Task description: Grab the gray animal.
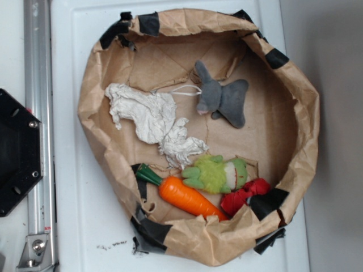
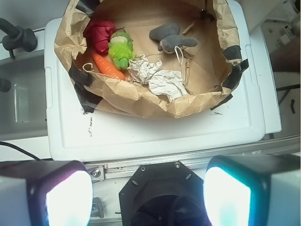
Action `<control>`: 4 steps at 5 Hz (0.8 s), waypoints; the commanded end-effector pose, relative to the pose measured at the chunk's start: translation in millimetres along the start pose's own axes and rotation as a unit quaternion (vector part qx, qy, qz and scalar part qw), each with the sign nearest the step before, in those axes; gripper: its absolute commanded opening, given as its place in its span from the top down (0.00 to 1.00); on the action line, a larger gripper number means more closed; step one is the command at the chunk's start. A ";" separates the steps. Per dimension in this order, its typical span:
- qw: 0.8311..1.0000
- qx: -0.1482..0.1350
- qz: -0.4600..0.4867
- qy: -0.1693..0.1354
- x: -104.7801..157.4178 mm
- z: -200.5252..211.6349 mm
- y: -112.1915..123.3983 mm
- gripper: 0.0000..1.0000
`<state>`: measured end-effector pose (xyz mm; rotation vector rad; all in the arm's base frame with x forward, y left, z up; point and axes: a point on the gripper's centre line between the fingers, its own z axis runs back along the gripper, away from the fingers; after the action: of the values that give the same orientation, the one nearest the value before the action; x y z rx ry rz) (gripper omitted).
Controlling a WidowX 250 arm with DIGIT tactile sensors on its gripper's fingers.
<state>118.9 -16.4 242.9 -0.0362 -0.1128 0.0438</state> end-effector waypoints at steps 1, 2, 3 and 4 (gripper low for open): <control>1.000 0.000 0.000 0.000 0.0 0.0 0.0 0.00; 0.988 0.015 -0.118 -0.096 46.8 -32.0 1.1 0.00; 0.986 -0.001 -0.121 -0.112 92.3 -58.4 3.4 0.00; 0.989 -0.009 -0.113 -0.096 124.9 -103.9 17.3 0.00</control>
<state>250.2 -4.3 146.1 -0.0425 -0.2768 -0.2027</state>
